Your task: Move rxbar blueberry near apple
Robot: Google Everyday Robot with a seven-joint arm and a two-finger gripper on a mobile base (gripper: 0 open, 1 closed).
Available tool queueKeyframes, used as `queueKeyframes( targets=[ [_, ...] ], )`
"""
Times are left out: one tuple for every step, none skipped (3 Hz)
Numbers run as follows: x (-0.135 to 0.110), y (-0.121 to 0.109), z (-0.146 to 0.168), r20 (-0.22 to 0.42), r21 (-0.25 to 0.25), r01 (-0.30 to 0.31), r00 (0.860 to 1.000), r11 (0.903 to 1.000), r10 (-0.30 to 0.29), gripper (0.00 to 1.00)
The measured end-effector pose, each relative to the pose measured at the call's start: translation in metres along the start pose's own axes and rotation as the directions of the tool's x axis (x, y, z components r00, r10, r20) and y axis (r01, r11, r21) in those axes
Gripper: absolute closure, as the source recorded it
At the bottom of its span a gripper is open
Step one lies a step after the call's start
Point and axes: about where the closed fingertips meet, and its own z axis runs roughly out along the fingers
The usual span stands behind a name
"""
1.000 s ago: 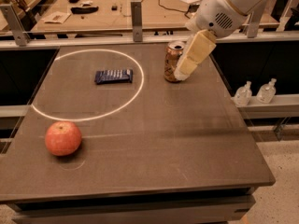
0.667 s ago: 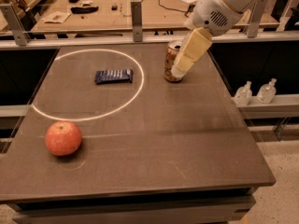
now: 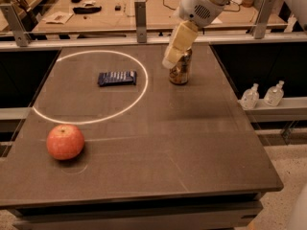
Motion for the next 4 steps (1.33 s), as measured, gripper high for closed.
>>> queueKeyframes(
  targets=[
    [-0.004, -0.013, 0.018, 0.047, -0.036, 0.035, 0.998, 0.9988, -0.033, 0.00],
    [-0.004, -0.014, 0.048, 0.088, -0.109, 0.042, 0.996, 0.9932, -0.033, 0.00],
    [-0.009, -0.013, 0.076, 0.086, -0.182, 0.043, 0.996, 0.9824, -0.028, 0.00],
    [-0.014, -0.008, 0.098, 0.040, -0.238, 0.047, 0.998, 0.9700, -0.039, 0.00]
  ],
)
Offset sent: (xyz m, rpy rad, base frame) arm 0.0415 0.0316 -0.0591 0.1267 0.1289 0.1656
